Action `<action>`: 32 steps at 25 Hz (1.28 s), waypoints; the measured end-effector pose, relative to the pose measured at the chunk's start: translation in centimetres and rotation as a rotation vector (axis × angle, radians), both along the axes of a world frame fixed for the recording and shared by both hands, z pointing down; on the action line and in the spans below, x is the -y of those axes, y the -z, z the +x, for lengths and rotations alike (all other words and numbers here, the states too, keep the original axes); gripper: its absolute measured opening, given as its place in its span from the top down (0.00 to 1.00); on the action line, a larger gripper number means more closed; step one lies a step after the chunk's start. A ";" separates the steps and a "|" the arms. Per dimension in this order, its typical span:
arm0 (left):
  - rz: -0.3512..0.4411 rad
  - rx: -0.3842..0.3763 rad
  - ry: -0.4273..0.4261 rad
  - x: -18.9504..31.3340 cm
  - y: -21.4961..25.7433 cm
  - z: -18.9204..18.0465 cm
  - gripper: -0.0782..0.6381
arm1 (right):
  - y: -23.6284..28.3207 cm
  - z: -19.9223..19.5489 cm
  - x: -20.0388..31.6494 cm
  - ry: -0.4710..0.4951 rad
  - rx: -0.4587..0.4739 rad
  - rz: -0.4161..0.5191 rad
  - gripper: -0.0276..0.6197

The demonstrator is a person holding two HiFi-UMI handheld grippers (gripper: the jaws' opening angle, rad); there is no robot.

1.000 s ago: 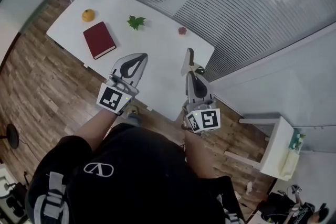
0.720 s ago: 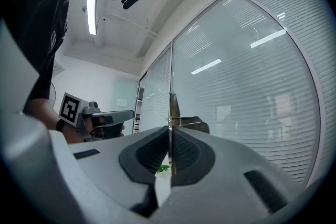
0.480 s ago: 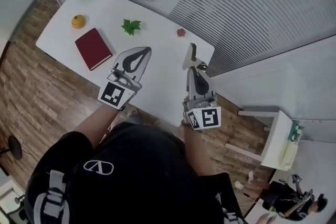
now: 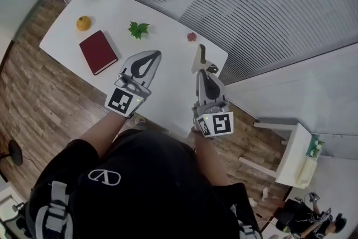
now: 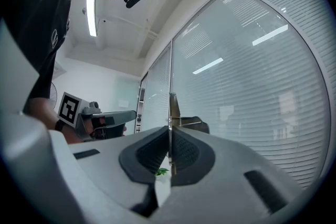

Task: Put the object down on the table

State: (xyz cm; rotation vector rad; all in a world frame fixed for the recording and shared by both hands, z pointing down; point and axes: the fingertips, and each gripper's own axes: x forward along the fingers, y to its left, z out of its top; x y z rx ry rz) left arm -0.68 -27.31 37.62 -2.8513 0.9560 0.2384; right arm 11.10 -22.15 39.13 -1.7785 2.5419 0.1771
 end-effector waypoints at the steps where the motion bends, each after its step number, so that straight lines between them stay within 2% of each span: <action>1: 0.000 0.000 0.002 0.1 -0.1 0.1 0.88 | -0.1 0.0 0.2 0.003 0.000 -0.001 0.95; 7: -0.016 0.001 0.005 0.6 -0.6 0.6 0.88 | -0.6 0.2 0.9 0.018 0.004 -0.014 0.95; 10: -0.016 0.000 0.003 0.8 -0.6 1.0 0.88 | -2.0 0.6 1.6 0.029 0.049 -0.071 0.95; 13: -0.027 -0.003 0.003 1.0 -0.8 1.3 0.88 | -5.7 1.9 3.1 0.034 0.179 -0.194 0.95; 20: -0.038 0.012 0.019 1.3 -1.6 1.4 0.88 | -18.8 4.7 6.1 0.051 0.590 -0.570 0.95; 27: -0.055 0.046 0.046 1.5 -2.5 0.6 0.88 | -31.9 3.2 6.7 0.073 0.821 -0.958 0.95; 30: -0.063 0.059 0.060 1.8 -3.1 0.2 0.88 | -35.6 2.8 6.9 0.064 0.888 -1.070 0.95; 32: -0.070 0.065 0.067 1.9 -3.4 0.0 0.88 | -37.1 2.5 7.2 0.066 0.884 -1.113 0.95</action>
